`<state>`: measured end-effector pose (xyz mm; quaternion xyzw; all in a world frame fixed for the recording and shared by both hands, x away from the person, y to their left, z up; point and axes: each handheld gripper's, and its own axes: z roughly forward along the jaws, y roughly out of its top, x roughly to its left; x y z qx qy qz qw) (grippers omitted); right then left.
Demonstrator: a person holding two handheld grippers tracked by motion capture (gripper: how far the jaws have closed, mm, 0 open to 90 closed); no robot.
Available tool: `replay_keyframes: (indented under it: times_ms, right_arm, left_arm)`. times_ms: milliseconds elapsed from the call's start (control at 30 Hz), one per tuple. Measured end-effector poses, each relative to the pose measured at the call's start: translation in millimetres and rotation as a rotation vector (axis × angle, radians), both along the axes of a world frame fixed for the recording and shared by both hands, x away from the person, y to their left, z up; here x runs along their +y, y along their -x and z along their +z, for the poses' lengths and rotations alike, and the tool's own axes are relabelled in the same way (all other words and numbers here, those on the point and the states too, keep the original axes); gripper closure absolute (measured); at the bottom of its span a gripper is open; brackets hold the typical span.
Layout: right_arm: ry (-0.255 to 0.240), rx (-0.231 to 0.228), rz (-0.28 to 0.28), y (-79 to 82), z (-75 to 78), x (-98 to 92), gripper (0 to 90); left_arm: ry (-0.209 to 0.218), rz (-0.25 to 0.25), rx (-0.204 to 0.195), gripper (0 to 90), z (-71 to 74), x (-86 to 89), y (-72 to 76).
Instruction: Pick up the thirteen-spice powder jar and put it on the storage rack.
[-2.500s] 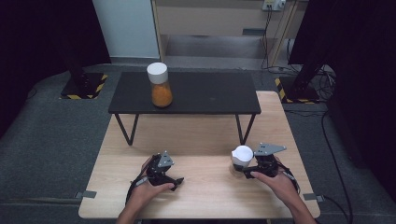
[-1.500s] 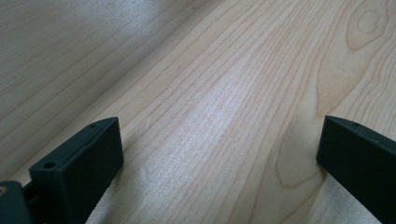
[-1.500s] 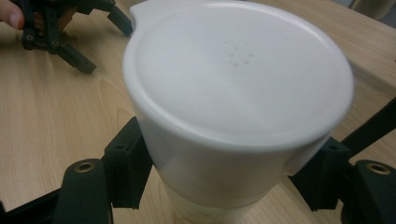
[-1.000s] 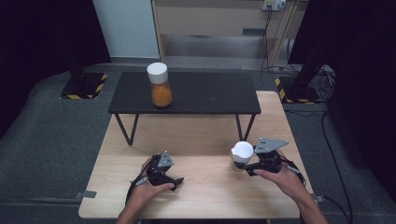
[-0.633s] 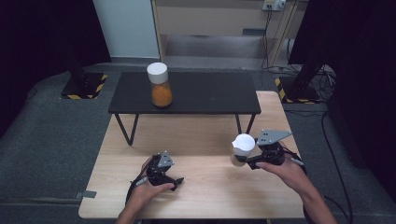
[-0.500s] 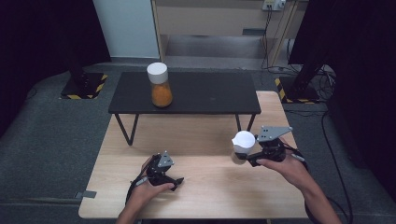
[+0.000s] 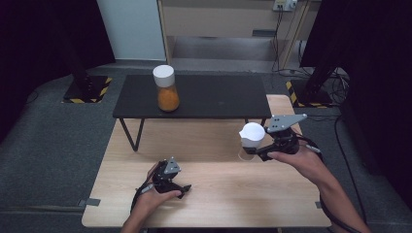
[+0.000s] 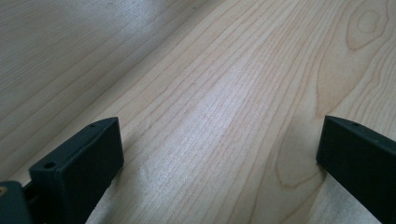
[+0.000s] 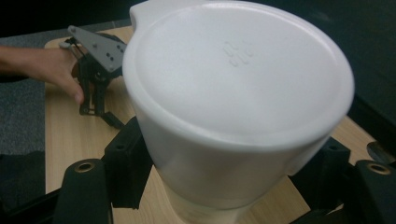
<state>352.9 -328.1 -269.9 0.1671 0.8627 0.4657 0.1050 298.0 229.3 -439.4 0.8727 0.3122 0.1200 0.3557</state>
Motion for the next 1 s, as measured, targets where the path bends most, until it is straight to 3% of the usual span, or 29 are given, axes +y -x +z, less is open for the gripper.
replay_keyframes:
  times_ms: [567,1000]
  right_arm:
    - [-0.020,-0.018,-0.026,-16.5,64.2,11.3,31.4]
    - [-0.017,-0.032,-0.042,-37.1,89.5,21.0,31.4]
  left_arm:
    - [0.000,0.000,0.000,0.0,0.0,0.0,0.0]
    - [-0.001,-0.001,-0.002,0.0,0.0,0.0,0.0]
